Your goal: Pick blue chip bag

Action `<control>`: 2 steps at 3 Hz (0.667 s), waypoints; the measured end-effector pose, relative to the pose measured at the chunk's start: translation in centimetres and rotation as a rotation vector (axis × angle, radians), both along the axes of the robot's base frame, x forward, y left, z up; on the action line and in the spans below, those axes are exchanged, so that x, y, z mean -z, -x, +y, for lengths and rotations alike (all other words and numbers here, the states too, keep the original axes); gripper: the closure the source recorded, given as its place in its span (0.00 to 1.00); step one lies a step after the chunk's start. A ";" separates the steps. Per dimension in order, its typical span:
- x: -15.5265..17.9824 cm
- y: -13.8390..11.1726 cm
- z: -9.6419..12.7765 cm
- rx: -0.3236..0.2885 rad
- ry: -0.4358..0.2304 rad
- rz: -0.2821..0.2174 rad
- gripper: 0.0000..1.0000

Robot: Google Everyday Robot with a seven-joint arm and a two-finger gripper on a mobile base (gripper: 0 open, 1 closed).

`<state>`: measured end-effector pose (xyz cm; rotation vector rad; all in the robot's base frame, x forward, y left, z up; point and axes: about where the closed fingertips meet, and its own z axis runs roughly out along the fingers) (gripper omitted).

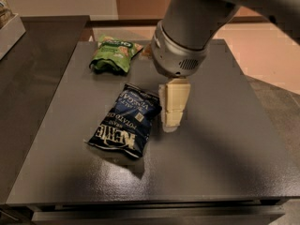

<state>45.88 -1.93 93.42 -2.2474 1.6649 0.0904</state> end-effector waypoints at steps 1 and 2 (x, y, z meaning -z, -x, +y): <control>1.3 -0.4 3.4 -0.095 0.043 0.002 0.00; 2.7 -0.8 5.6 -0.160 0.093 0.004 0.00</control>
Offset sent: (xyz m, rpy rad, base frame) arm 0.0150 0.0808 -0.0507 -0.1613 0.0215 0.2426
